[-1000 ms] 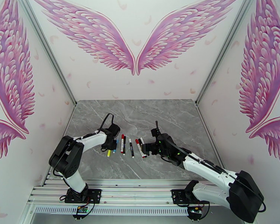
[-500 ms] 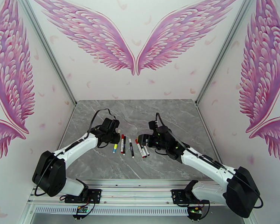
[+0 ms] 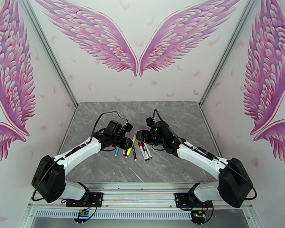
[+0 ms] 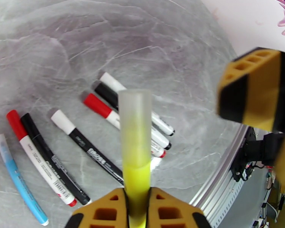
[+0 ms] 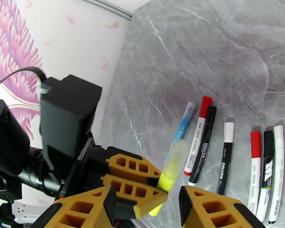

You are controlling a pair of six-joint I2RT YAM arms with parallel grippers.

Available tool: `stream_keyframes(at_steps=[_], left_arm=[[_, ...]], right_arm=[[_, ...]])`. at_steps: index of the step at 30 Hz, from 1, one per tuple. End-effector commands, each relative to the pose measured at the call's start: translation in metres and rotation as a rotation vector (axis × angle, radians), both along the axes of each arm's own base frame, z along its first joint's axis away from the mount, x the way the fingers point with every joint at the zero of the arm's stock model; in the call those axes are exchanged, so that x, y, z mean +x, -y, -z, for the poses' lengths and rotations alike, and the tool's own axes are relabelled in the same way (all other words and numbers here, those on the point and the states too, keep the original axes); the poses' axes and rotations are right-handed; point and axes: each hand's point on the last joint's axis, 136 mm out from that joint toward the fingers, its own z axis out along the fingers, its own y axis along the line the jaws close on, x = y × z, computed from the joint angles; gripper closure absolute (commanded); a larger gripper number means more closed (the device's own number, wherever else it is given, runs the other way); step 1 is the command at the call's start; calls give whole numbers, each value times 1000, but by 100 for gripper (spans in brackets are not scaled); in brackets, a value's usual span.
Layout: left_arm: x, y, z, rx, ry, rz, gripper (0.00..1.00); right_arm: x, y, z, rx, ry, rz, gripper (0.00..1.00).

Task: Open the pen caps

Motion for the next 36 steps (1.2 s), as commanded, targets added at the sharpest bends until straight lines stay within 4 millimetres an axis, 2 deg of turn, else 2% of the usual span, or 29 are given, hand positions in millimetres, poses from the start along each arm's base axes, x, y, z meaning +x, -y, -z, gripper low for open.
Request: stream_keyframes(at_steps=[1, 4, 11, 19, 31, 36], left_arm=[[-1, 11, -33, -77, 64, 46, 88], [-2, 13, -36, -85, 70, 49, 88], [-8, 22, -42, -110, 76, 73, 88], [-8, 26, -44, -116, 83, 70, 88], [-8, 30, -45, -126, 94, 69, 88], [-9, 28, -43, -118, 96, 69, 80]], right_arm=[[10, -1, -10, 14, 0, 24, 49], [13, 4, -4, -5, -13, 57, 49], [17, 0, -1, 9, -27, 59, 47], [18, -2, 5, 20, -45, 61, 60], [17, -2, 11, 18, -62, 66, 73], [18, 2, 9, 16, -50, 80, 82]])
